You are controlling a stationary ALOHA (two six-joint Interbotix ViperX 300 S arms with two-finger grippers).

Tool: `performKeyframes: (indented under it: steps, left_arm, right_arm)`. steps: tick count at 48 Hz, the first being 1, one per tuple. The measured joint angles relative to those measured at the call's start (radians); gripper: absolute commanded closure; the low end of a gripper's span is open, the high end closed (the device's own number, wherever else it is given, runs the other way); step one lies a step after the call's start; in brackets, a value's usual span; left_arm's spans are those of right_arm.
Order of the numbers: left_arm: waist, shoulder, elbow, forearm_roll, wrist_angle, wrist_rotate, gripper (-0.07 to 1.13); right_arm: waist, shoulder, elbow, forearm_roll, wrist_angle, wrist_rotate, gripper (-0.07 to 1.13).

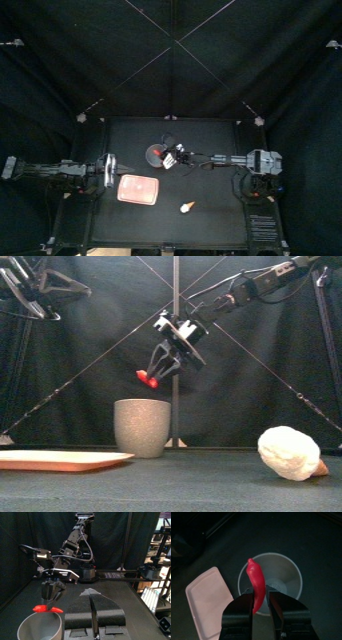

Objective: Pick the red chile then place it in the grey bowl
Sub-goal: Drop red chile in the grey bowl and return to neutral

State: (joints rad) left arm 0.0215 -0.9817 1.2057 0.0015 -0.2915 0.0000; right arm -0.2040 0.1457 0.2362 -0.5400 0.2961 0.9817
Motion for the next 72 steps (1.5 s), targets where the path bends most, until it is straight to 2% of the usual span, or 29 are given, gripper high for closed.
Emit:
performKeyframes:
  steps: [11, 16, 29, 44, 52, 61, 72]
  left_arm:
    - [0.000, -0.005, 0.000, 0.000, 0.000, 0.000, 1.10]
    - [0.000, -0.005, -0.002, 0.000, 0.000, 0.000, 1.10]
    - [0.000, -0.005, 0.000, 0.000, 0.000, 0.000, 1.10]
    - [0.002, -0.006, 0.002, 0.000, 0.000, 0.000, 1.10]
    - [0.006, -0.006, 0.005, 0.000, 0.000, 0.000, 1.10]
    - [0.011, -0.006, 0.005, 0.000, -0.002, 0.000, 1.10]
    - [0.012, -0.006, 0.006, 0.000, 0.000, 0.000, 1.10]
  right_arm:
    - [-0.003, 0.025, -0.017, -0.044, -0.005, 0.002, 0.23]
    - [-0.005, 0.025, -0.012, -0.058, -0.008, 0.003, 0.16]
    - [0.002, -0.035, 0.011, -0.135, -0.052, 0.002, 0.16]
    - [0.084, -0.245, 0.137, -0.216, -0.350, 0.000, 0.16]
    - [0.106, -0.341, 0.239, -0.348, -0.472, -0.002, 0.16]
    - [0.103, -0.437, 0.356, -0.439, -0.483, 0.000, 0.16]
    - [0.098, -0.624, 0.509, -0.471, -0.485, 0.000, 0.16]
